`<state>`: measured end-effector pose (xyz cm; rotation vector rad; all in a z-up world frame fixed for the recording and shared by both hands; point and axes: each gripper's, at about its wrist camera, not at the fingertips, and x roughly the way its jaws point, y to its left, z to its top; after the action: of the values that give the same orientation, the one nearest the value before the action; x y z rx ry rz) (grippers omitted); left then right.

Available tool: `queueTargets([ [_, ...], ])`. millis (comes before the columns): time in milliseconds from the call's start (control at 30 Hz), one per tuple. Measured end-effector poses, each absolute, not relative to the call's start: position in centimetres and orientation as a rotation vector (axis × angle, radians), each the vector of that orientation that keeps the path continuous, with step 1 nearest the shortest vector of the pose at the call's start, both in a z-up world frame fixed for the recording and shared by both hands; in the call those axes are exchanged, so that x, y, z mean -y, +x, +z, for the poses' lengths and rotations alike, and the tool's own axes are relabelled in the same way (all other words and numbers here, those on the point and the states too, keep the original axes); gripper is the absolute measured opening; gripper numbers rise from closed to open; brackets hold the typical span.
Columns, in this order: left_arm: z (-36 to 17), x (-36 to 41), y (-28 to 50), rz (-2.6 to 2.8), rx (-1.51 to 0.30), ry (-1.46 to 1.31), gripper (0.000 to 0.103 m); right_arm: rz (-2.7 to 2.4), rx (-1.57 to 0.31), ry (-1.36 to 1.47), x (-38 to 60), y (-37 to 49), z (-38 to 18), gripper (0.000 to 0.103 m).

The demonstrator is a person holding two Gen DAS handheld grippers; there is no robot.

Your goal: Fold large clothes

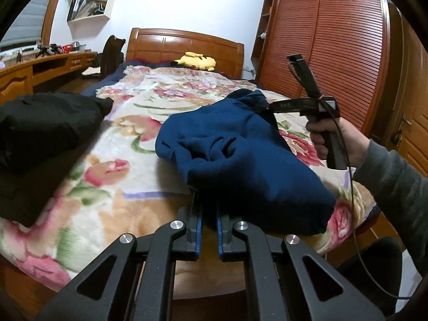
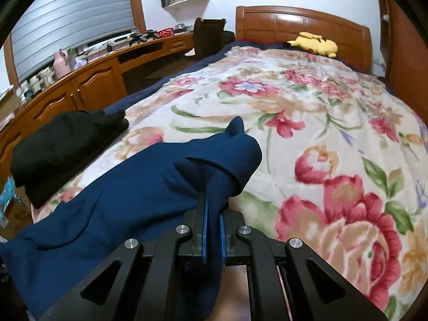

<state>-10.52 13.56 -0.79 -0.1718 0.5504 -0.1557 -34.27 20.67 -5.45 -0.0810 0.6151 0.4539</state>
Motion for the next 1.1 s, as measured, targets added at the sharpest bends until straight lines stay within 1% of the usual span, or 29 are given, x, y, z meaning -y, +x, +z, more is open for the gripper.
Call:
queueTargets([
  [333, 0.0, -15.8, -10.5, -0.154, -0.507, -0.148, 0.008, 0.414, -0.602, -0.167, -22.0, -37.4, -4.2, 0.006],
  [533, 0.6, -17.6, -9.5, -0.146, -0.492, -0.141, 0.008, 0.382, -0.585, -0.225, -23.3, -37.4, -2.9, 0.006],
  [800, 5.0, -22.8, -8.1, -0.077, -0.419, -0.122, 0.008, 0.383, -0.499, -0.315, -28.5, -37.0, 2.4, 0.006],
  [1100, 10.0, -31.7, -8.5, 0.144, -0.372, -0.074, 0.008, 0.481, -0.393, -0.344, -39.0, -35.7, 8.7, 0.006],
])
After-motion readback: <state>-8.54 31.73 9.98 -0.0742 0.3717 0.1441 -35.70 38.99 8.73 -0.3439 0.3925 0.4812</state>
